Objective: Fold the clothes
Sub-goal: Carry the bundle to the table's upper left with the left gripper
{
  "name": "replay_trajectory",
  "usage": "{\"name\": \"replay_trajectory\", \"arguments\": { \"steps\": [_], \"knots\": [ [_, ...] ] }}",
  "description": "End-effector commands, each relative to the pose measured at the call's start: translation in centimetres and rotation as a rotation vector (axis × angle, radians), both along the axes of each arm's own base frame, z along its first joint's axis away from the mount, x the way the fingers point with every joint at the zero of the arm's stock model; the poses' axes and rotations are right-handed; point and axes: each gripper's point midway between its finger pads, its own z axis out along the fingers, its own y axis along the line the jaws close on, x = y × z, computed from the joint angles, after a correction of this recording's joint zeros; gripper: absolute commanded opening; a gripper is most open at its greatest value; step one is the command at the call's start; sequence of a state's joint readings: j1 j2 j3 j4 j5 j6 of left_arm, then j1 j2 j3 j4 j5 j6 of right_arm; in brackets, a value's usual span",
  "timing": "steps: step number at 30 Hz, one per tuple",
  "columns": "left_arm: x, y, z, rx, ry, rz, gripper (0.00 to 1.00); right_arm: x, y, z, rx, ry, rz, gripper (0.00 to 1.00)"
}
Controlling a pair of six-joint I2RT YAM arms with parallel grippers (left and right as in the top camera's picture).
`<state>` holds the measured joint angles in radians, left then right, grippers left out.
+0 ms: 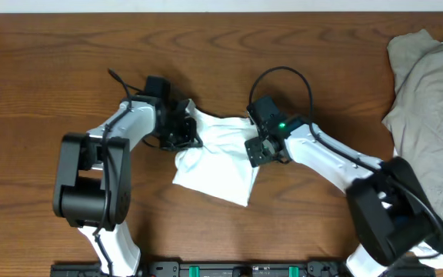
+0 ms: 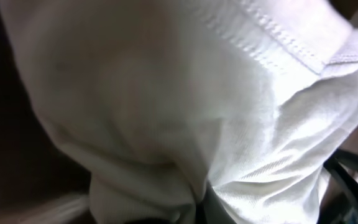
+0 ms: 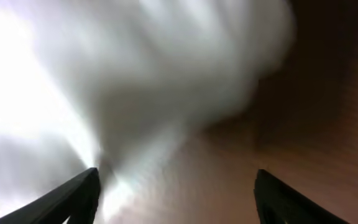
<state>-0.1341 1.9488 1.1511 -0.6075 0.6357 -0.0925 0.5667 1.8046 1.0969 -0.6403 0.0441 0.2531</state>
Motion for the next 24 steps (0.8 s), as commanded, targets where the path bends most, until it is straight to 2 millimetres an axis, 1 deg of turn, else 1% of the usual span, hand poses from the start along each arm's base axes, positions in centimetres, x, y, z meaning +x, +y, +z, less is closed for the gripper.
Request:
{"name": "replay_trajectory", "arguments": {
  "steps": [1, 4, 6, 7, 10, 12, 13, 16, 20, 24],
  "knots": [
    [3.6, 5.7, 1.6, 0.147, -0.086, 0.114, 0.06, 1.4, -1.7, 6.4, 0.024, -0.150, -0.041, 0.80],
    [5.7, 10.4, 3.6, 0.260, -0.147, 0.212, 0.06, 0.8, -3.5, 10.2, 0.056, -0.207, -0.080, 0.80],
    [7.0, 13.7, 4.9, 0.342, -0.194, 0.276, 0.06, 0.2, -4.8, 12.1, 0.068, -0.232, -0.105, 0.80],
    [7.6, 15.9, 5.5, 0.408, -0.219, 0.317, 0.06, -0.1, -5.3, 12.8, 0.071, -0.240, -0.116, 0.80],
    [8.9, 21.3, 6.4, 0.571, -0.275, 0.421, 0.06, -1.4, -6.9, 14.4, 0.071, -0.247, -0.143, 0.79],
    [9.3, 24.2, 6.8, 0.645, -0.305, 0.471, 0.08, -2.2, -7.6, 14.9, 0.067, -0.244, -0.149, 0.79],
    [9.6, 25.4, 7.1, 0.665, -0.330, 0.470, 0.08, -2.5, -7.8, 15.1, 0.067, -0.243, -0.151, 0.79],
    [10.0, 27.9, 7.6, 0.713, -0.392, 0.402, 0.06, -3.1, -8.0, 15.3, 0.063, -0.234, -0.151, 0.79],
    [9.6, 30.5, 7.8, 0.774, -0.427, 0.294, 0.06, -3.6, -8.2, 15.0, 0.052, -0.214, -0.150, 0.79],
    [9.3, 33.3, 8.0, 0.801, -0.437, 0.339, 0.06, -3.7, -8.3, 15.0, 0.050, -0.210, -0.151, 0.79]
  ]
}}
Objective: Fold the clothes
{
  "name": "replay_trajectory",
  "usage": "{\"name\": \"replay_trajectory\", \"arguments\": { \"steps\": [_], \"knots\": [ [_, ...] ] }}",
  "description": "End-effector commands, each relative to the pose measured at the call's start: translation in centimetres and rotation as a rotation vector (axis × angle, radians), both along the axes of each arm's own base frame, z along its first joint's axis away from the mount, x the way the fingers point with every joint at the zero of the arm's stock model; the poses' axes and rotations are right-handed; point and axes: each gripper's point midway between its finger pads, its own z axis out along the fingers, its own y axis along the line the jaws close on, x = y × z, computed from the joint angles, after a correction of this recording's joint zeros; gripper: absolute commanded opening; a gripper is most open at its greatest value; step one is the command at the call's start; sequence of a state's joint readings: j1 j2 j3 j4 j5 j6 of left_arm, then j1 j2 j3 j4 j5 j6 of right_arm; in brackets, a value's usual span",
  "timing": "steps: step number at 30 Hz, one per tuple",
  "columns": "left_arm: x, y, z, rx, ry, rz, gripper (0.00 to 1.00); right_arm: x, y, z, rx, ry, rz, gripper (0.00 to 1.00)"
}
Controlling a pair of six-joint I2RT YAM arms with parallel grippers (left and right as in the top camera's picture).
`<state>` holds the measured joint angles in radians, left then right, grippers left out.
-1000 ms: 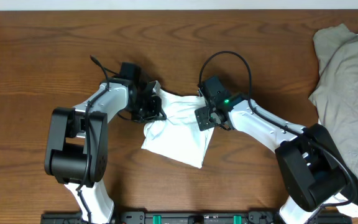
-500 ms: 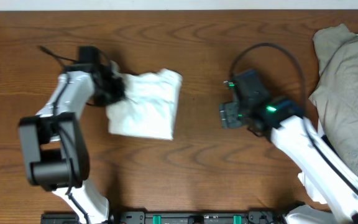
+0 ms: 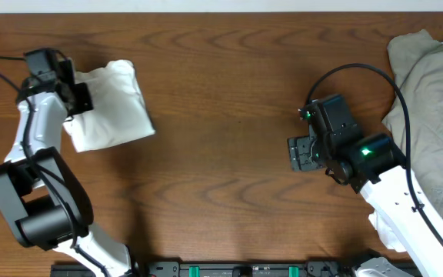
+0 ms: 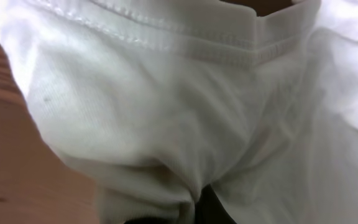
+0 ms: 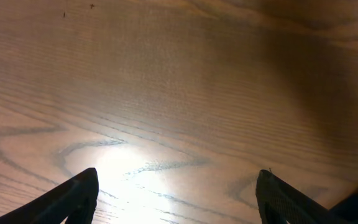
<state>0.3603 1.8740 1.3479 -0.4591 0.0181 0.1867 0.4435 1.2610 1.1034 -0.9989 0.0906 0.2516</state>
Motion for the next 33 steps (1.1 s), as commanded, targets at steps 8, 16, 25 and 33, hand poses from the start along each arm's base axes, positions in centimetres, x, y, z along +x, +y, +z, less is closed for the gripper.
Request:
{"name": "replay_trajectory", "arguments": {
  "steps": [8, 16, 25, 33],
  "knots": [
    [0.4, 6.8, 0.0, 0.174, -0.028, -0.065, 0.06, 0.2, -0.6, 0.5, -0.001, -0.014, -0.026, 0.79],
    [0.8, 8.8, -1.0, 0.218, -0.030, -0.074, 0.85, 0.2, -0.6, 0.5, 0.002, -0.014, -0.033, 0.79],
    [1.6, 10.6, 7.6, 0.146, -0.262, 0.220, 0.98, 0.3, -0.6, 0.5, 0.004, -0.016, -0.034, 0.79],
    [2.3, -0.8, 8.9, -0.424, -0.327, 0.048, 0.98, 0.3, -0.5, 0.6, 0.007, -0.018, -0.036, 0.79]
  ]
}}
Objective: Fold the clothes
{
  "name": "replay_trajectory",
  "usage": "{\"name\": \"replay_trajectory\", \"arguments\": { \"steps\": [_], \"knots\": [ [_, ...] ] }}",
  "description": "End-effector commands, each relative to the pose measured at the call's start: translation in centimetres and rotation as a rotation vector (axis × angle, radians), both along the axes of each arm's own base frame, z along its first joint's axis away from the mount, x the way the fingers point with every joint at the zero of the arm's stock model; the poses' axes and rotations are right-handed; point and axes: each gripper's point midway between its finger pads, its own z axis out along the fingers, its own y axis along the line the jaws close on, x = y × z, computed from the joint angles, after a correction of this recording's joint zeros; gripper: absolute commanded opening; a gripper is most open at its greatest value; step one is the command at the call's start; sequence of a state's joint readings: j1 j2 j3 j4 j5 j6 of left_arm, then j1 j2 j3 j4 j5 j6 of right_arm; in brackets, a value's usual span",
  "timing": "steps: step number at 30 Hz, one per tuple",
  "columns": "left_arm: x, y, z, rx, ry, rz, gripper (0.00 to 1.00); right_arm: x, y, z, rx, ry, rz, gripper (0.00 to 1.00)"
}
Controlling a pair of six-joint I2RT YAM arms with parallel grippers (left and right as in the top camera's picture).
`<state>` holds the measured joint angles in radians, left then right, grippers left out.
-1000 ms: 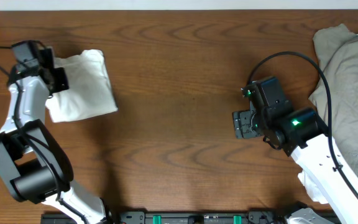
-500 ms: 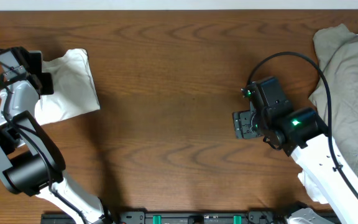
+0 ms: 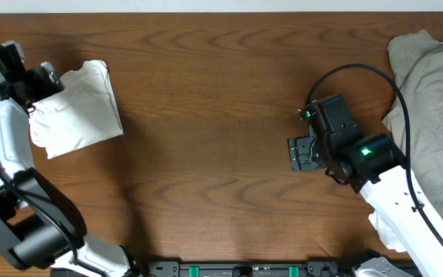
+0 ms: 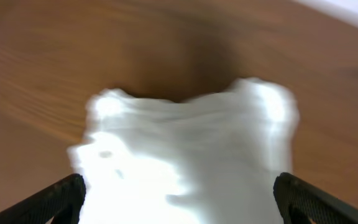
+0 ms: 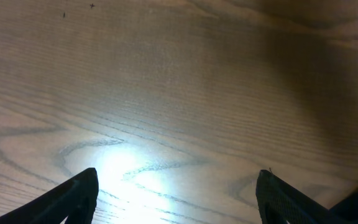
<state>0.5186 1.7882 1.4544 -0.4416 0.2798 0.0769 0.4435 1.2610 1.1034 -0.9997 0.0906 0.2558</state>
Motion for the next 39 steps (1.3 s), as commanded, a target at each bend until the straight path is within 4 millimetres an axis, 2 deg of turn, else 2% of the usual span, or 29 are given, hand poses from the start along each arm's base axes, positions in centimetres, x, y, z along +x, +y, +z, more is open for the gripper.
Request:
{"name": "replay_trajectory", "arguments": {
  "steps": [1, 6, 14, 18, 22, 26, 31, 35, 39],
  "knots": [
    [0.6, -5.4, -0.5, -0.260, -0.017, -0.087, 0.98, 0.3, -0.5, 0.6, 0.007, -0.017, -0.031, 0.79],
    [0.1, -8.5, -5.0, -0.290, 0.101, -0.120, 0.98, 0.2, -0.5, 0.5, 0.010, -0.014, -0.029, 0.79],
    [-0.5, -10.0, -12.0, -0.280, 0.286, -0.111, 0.98, 0.1, -0.2, 0.5, 0.028, -0.006, -0.028, 0.79],
    [-2.1, -10.3, -15.4, -0.329, 0.394, -0.096, 0.98, 0.1, -0.1, 0.5, 0.028, -0.006, -0.028, 0.79],
    [-4.9, -10.7, -18.2, -0.399, 0.530, -0.060, 0.98, 0.1, -0.2, 0.5, 0.029, -0.007, -0.028, 0.79],
    [-8.2, -11.1, -18.5, -0.472, 0.657, -0.007, 0.98, 0.1, -0.2, 0.5, 0.028, -0.005, -0.028, 0.80],
    [-10.8, -10.6, -18.3, -0.525, 0.738, 0.040, 0.98, 0.1, -0.2, 0.5, 0.028, -0.006, -0.028, 0.80],
    [-11.4, -9.8, -18.2, -0.553, 0.746, 0.092, 0.98, 0.0, -0.2, 0.5, 0.027, -0.003, -0.028, 0.80],
    [-10.6, -9.7, -17.6, -0.576, 0.709, 0.087, 0.98, 0.1, -0.2, 0.5, 0.027, -0.006, -0.028, 0.81]
  ]
}}
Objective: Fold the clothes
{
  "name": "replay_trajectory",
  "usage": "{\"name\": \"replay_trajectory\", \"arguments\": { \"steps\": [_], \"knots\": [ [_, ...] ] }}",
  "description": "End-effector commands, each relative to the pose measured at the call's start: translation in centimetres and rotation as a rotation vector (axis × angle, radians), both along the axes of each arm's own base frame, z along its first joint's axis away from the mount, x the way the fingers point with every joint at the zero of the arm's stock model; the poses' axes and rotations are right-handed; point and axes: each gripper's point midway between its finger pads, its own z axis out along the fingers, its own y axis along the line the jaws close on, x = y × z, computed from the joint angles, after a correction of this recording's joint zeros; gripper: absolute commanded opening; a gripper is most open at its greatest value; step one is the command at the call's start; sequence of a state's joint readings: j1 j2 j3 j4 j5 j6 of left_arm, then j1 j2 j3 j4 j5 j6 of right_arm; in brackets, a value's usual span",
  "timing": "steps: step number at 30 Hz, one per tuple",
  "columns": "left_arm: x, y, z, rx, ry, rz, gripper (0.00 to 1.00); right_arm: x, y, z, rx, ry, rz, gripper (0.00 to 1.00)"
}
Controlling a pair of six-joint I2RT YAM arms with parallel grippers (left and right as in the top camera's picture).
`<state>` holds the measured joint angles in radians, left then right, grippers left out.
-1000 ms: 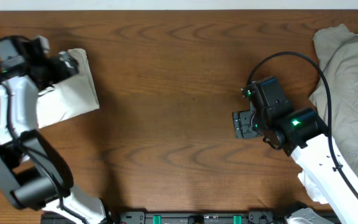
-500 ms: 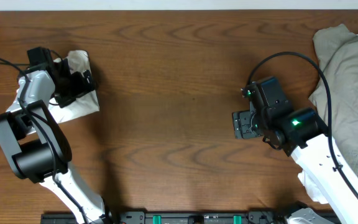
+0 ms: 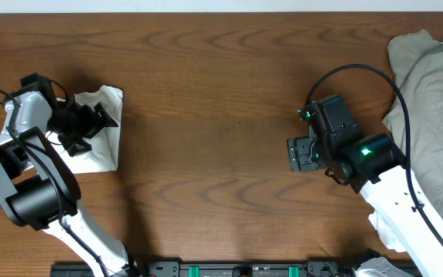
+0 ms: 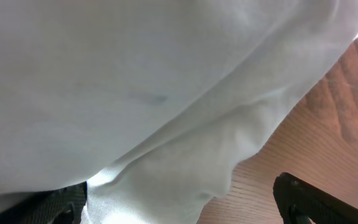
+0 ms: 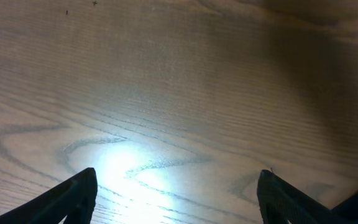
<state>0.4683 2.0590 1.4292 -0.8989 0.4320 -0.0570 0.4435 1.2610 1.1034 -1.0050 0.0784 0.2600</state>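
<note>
A folded white garment lies at the table's far left. My left gripper sits low over its upper part. In the left wrist view the white cloth fills nearly the whole picture, and my left gripper stands open with cloth lying between the wide-apart fingertips. My right gripper hovers open over bare wood right of centre, far from the garment. The right wrist view shows only table between the tips of my right gripper.
A heap of beige clothes lies at the table's right edge, close behind the right arm. Bare wooden tabletop stretches between the two arms. The left arm's cable trails off the left edge.
My left gripper was open at the far left, drawn back from the white garment. Now it is low over the garment, still open. The garment looks more bunched. The right arm has not moved.
Both grippers were at the white garment in the table's middle, the left shut on it. Then the left held it at the far left and the right stood open at the right. The left then let go, and now sits open on the cloth.
</note>
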Motion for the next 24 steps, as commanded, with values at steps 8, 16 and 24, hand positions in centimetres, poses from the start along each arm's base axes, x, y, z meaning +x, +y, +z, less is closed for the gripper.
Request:
{"name": "replay_trajectory", "arguments": {
  "steps": [8, 16, 24],
  "knots": [
    [0.1, 0.5, 2.0, 0.032, -0.045, 0.008, 0.98, 0.5, -0.2, 0.7, 0.023, -0.026, -0.030, 0.95],
    [1.9, -2.9, 11.7, 0.124, -0.315, -0.121, 0.98, 2.4, 0.5, 1.8, 0.059, -0.111, -0.033, 0.99],
    [1.6, -12.1, 19.2, 0.209, -0.542, -0.389, 0.98, 6.8, -1.6, 4.4, 0.081, -0.295, -0.140, 0.99]
  ]
}}
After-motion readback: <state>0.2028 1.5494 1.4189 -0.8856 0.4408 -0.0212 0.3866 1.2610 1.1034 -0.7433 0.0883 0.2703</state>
